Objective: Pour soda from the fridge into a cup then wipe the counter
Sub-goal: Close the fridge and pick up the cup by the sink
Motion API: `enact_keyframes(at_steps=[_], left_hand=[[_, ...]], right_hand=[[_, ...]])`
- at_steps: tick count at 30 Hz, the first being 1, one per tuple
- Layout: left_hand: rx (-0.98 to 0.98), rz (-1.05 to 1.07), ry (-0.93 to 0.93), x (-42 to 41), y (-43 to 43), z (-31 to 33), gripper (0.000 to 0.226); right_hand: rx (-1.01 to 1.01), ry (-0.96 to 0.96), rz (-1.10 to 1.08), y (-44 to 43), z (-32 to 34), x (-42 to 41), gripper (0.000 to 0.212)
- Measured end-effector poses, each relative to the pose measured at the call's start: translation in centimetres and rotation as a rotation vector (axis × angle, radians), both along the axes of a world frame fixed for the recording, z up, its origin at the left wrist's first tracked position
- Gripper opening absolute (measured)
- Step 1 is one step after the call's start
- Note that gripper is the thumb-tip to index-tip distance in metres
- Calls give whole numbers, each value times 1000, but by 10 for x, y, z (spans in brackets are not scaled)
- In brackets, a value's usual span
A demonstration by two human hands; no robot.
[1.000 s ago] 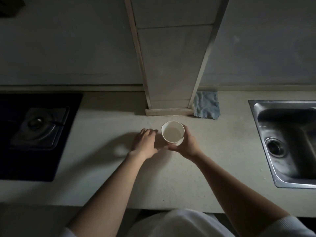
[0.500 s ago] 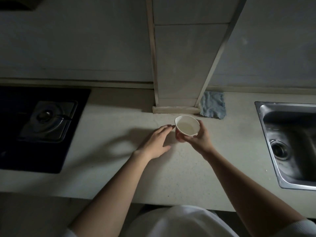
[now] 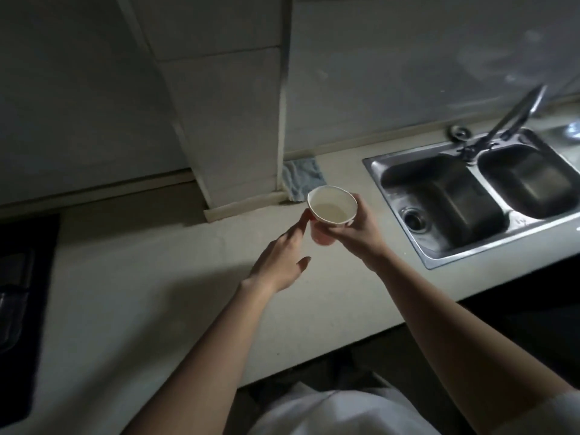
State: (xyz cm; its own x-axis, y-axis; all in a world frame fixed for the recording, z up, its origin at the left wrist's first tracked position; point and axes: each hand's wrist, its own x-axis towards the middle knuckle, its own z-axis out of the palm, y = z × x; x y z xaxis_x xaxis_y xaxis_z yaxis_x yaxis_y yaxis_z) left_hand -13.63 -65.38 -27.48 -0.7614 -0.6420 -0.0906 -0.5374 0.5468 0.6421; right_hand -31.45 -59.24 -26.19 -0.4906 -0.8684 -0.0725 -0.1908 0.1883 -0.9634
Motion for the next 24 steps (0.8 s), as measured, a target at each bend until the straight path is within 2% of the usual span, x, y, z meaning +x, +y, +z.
enact_keyframes(at_steps=[7,16,24], left_hand=[[-29,-44,1,-57,42,17,93],[12,175,11,-155,127,23,86],[81,250,-34,-212,158,30,90]], right_hand=[[-55,-2,-63,50,5,-51,70],[-72,66,49,100,-1,-145,83],[-12,120,96,117,-2,-203,86]])
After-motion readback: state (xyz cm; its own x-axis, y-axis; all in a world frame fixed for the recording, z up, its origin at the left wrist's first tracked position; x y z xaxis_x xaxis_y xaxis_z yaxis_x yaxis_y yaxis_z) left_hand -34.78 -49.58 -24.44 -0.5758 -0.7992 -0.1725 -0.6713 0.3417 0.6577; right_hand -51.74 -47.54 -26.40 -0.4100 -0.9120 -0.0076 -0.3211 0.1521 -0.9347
